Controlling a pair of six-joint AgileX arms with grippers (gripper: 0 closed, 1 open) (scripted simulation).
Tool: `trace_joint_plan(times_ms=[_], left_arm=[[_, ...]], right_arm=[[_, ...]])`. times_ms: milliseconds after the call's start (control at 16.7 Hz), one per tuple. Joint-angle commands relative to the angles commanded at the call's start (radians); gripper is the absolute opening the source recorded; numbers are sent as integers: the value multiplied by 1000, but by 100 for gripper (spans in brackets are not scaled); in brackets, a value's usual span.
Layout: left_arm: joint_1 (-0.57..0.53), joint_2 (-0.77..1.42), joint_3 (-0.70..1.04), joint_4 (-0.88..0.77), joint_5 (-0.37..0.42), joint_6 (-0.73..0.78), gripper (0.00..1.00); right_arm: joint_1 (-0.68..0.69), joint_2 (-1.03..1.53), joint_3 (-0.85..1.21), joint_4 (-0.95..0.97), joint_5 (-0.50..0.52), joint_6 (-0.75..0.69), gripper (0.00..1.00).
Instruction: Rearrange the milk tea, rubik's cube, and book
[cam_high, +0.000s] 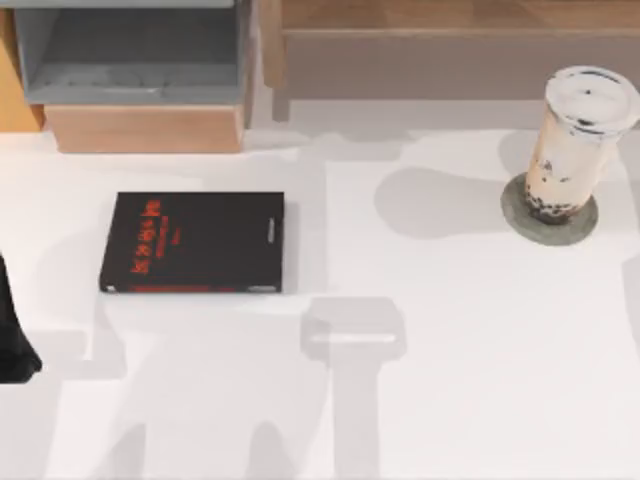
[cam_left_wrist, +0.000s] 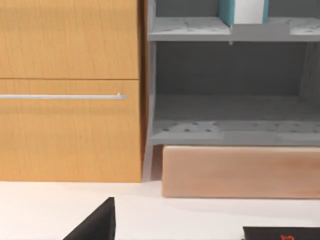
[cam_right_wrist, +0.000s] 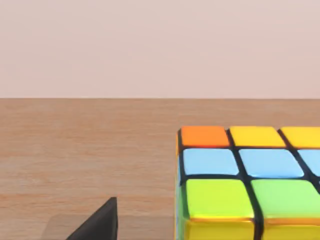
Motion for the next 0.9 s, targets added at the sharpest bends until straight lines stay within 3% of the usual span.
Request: trace_joint_plan(times_ms=[480,900], left_arm=[[0,0,0,0,0,0,100],[0,0,0,0,0,0,100]], right_arm=[[9,-32,-38,-2,0,-2,100],[47,-440,-423,-26,24,-6,100]])
